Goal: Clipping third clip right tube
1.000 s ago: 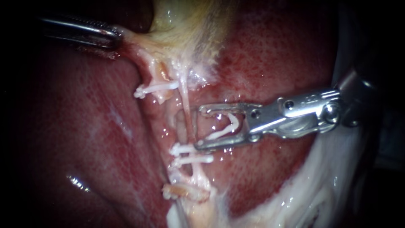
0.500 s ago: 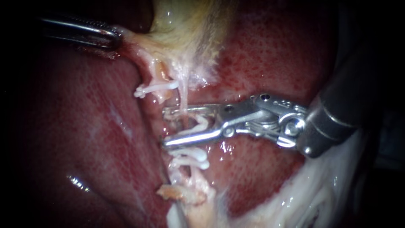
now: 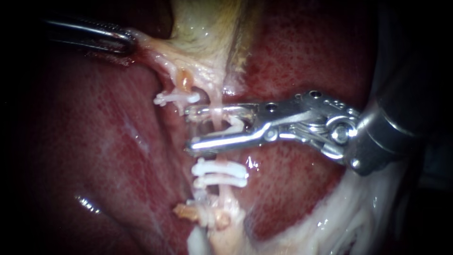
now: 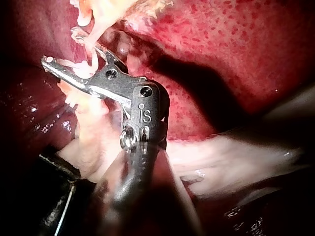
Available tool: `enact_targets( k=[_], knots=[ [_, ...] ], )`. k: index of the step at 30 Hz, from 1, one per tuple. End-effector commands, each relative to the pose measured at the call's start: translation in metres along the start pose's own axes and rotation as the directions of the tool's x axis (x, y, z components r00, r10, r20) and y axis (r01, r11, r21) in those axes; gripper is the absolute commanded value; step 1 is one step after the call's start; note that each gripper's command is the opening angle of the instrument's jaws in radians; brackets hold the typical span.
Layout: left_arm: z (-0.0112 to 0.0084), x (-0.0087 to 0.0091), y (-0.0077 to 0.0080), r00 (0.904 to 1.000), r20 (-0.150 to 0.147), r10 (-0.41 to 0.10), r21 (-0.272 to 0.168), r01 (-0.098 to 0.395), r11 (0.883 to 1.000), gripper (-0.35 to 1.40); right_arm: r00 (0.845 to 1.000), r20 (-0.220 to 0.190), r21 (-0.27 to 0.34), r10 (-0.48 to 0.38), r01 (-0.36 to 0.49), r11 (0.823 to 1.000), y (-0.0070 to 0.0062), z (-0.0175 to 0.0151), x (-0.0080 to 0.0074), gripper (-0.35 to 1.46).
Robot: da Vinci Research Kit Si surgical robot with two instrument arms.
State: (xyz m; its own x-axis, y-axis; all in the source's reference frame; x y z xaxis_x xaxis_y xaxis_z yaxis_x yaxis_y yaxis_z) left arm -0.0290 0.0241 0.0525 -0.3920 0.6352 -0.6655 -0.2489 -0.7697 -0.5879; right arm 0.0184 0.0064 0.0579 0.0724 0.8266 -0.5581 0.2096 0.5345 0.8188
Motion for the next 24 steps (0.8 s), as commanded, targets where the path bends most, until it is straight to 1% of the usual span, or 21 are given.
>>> enact_targets(
  k=[1, 4, 6, 9, 12, 16, 24],
  knots=[
    [0.0000, 0.0000, 0.0000, 1.0000, 0.000, 0.000, 0.000, 0.000, 1.000, -0.35, 1.000, 0.001, 0.000, 0.013, -0.013, 1.000, 0.0000, -0.0002, -0.0001, 0.17],
    [0.0000, 0.0000, 0.0000, 1.0000, 0.000, 0.000, 0.000, 0.000, 1.000, -0.35, 0.999, 0.001, 0.000, 0.037, -0.037, 0.999, 0.0000, -0.0005, -0.0001, -0.02],
    [0.0000, 0.0000, 0.0000, 1.0000, 0.000, 0.000, 0.000, 0.000, 1.000, -0.35, 0.998, 0.002, 0.003, 0.055, -0.055, 0.998, 0.0000, -0.0006, -0.0002, -0.19],
    [0.0000, 0.0000, 0.0000, 1.0000, 0.000, 0.000, 0.000, 0.000, 1.000, -0.35, 0.996, 0.001, 0.008, 0.090, -0.090, 0.996, -0.0001, -0.0007, -0.0002, -0.35],
    [0.0000, 0.0000, 0.0000, 1.0000, 0.000, 0.000, 0.000, 0.000, 1.000, -0.35, 0.990, 0.005, 0.009, 0.143, -0.143, 0.990, -0.0002, -0.0008, -0.0003, -0.35],
    [0.0000, 0.0000, -0.0001, 1.0000, 0.000, 0.000, 0.000, 0.000, 1.000, -0.35, 0.989, 0.024, 0.002, 0.144, -0.144, 0.990, -0.0002, -0.0007, -0.0002, -0.35],
    [0.0002, -0.0001, -0.0004, 1.0000, 0.000, -0.001, 0.000, 0.001, 1.000, -0.35, 0.989, 0.026, 0.004, 0.143, -0.144, 0.990, -0.0001, -0.0007, -0.0003, -0.35]
  ],
)
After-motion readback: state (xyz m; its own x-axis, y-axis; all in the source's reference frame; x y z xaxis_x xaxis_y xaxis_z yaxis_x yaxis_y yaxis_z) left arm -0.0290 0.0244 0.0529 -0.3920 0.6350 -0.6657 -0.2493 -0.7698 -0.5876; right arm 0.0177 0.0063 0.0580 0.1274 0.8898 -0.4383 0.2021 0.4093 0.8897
